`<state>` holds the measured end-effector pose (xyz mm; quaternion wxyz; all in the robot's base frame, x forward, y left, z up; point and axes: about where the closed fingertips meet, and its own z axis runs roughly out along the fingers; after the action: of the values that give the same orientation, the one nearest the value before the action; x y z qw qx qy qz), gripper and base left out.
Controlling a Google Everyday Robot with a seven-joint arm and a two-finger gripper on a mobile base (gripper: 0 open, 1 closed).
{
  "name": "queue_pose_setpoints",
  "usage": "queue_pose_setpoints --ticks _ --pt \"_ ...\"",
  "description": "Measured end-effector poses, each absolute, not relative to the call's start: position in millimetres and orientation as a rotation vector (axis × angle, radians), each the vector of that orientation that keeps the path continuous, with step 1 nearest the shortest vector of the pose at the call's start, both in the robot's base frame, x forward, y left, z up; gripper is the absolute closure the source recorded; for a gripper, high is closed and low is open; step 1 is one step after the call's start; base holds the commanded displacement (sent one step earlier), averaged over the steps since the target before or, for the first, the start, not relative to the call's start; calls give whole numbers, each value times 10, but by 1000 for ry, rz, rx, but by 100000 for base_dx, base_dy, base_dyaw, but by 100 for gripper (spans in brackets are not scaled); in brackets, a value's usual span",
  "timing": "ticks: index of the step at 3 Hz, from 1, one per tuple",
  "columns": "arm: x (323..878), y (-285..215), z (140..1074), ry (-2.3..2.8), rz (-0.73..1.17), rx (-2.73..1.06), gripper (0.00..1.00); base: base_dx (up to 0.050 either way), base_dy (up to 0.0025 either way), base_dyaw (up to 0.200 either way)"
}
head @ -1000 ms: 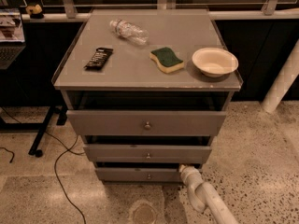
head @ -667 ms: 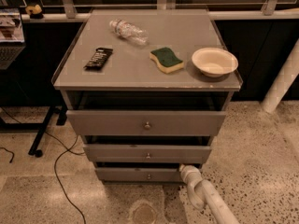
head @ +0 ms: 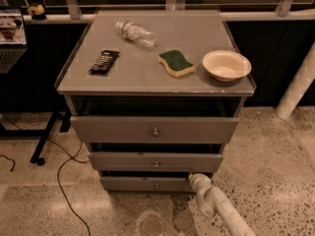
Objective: Open bottom drawer
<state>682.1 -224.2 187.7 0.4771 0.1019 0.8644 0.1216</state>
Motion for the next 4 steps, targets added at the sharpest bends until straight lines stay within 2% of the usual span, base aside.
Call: queue_pose_setpoints --ticks 4 --pt "6768 -2337 1881 2160 286 290 100 0 0 0"
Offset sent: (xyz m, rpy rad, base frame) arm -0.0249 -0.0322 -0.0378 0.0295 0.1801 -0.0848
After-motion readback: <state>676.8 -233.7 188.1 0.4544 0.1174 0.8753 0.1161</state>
